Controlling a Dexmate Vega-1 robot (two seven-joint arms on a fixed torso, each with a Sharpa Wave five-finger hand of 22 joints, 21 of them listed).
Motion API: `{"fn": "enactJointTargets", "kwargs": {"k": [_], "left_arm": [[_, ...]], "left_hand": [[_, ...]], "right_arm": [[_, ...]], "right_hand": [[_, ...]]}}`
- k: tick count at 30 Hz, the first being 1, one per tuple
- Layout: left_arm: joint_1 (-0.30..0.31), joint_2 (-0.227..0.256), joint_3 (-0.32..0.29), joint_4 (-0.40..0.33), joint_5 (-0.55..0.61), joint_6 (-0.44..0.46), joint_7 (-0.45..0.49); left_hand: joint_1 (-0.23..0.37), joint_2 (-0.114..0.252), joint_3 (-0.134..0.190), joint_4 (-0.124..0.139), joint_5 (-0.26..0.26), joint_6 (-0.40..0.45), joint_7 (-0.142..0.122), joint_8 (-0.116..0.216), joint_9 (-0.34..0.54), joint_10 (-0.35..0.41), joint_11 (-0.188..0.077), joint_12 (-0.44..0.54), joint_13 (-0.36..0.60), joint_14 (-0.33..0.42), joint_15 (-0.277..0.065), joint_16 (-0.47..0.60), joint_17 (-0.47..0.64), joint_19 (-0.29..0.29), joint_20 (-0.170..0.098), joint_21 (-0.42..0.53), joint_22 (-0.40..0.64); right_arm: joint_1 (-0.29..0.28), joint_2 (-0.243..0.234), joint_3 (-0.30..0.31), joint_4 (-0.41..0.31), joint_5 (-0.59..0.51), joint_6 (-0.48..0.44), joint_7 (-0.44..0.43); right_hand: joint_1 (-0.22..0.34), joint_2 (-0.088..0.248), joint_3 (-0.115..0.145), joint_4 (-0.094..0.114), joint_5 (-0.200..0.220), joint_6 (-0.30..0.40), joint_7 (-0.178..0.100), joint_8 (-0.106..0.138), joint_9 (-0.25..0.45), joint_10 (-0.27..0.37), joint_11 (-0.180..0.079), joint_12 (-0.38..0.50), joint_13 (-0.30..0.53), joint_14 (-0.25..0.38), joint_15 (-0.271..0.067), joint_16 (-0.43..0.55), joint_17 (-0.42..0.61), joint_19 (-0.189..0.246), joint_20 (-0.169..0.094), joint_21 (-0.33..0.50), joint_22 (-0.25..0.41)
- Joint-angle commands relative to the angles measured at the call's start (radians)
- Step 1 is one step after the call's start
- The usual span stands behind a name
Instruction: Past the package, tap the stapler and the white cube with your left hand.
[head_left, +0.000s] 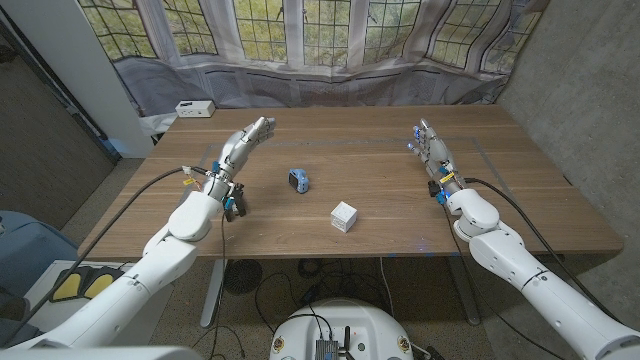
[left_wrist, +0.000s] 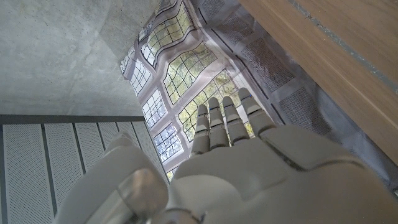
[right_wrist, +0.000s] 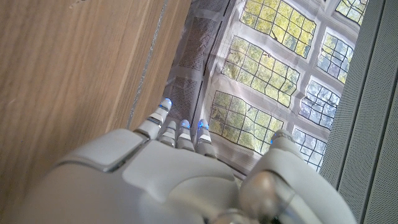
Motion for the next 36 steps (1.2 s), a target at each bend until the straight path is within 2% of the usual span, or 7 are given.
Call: {"fn": "enactJointTargets", "kwargs": {"k": [1,8,13,22,32,36], "left_arm": [[0.053,0.034,-0.034,-0.068,0.146,-0.001,0.079],[0.113,0.063,-0.078,-0.135,0.255,0.027,0.146],[0.139,0.053,-0.105,-0.146,0.328,0.015,0.207],[0.161,0.035,-0.141,-0.145,0.443,-0.001,0.292],[0.187,0.045,-0.166,-0.200,0.622,0.087,0.380],[0.198,0.051,-0.167,-0.240,0.721,0.160,0.428]], "left_hand": [[0.006,0.002,0.002,-0.007,-0.002,0.012,-0.002,0.002,0.005,0.007,-0.004,0.005,0.003,0.011,0.001,-0.006,0.005,0.013,0.001,-0.002,0.003],[0.007,0.001,0.002,-0.008,-0.003,0.017,-0.004,0.001,0.005,0.011,-0.007,0.004,0.003,0.014,-0.001,-0.008,0.005,0.015,0.004,-0.004,0.003],[0.008,0.001,0.001,-0.010,-0.003,0.022,-0.006,0.000,0.005,0.012,-0.007,0.002,0.003,0.016,-0.003,-0.009,0.005,0.018,0.014,-0.006,0.003],[0.011,0.000,0.001,-0.014,-0.003,0.048,-0.011,0.004,0.005,0.026,-0.014,0.002,0.004,0.026,-0.005,-0.010,0.005,0.025,0.015,-0.009,0.003],[0.013,0.000,0.001,-0.017,-0.003,0.059,-0.014,0.003,0.006,0.036,-0.021,0.002,0.004,0.037,-0.011,-0.011,0.005,0.028,0.014,-0.013,0.004],[0.014,0.000,0.001,-0.017,-0.003,0.062,-0.019,0.003,0.006,0.041,-0.023,0.002,0.004,0.038,-0.014,-0.012,0.005,0.029,0.015,-0.014,0.004]], "right_arm": [[-0.031,-0.012,0.008,-0.052,-0.018,-0.019,-0.041],[-0.055,-0.010,0.010,-0.085,-0.039,-0.014,-0.071],[-0.070,-0.009,0.012,-0.110,-0.045,-0.019,-0.088],[-0.092,-0.013,0.009,-0.155,-0.067,-0.038,-0.119],[-0.116,-0.011,0.011,-0.185,-0.080,-0.051,-0.146],[-0.129,-0.012,0.016,-0.196,-0.078,-0.056,-0.156]], "right_hand": [[-0.002,0.007,0.002,-0.007,0.006,0.006,0.001,0.003,0.006,0.006,0.002,0.005,0.002,0.010,0.002,0.006,0.003,0.006,0.001,0.001,0.003],[-0.005,0.006,0.000,-0.007,0.006,0.008,0.003,0.004,0.005,0.010,0.004,0.004,0.002,0.010,0.003,0.005,0.003,0.006,0.002,0.000,0.003],[-0.006,0.006,0.000,-0.007,0.006,0.012,0.004,0.005,0.005,0.012,0.003,0.003,0.002,0.011,0.003,0.005,0.003,0.006,0.003,-0.001,0.003],[-0.008,0.006,-0.001,-0.007,0.006,0.016,0.004,0.005,0.005,0.017,0.005,0.003,0.002,0.015,0.002,0.004,0.003,0.007,0.003,-0.003,0.003],[-0.008,0.006,-0.001,-0.008,0.006,0.018,0.003,0.005,0.005,0.019,0.007,0.002,0.002,0.015,0.002,0.003,0.003,0.008,0.003,-0.004,0.003],[-0.008,0.007,-0.001,-0.008,0.006,0.019,0.003,0.005,0.005,0.019,0.007,0.001,0.002,0.016,0.001,0.002,0.003,0.009,0.003,-0.004,0.003]]}}
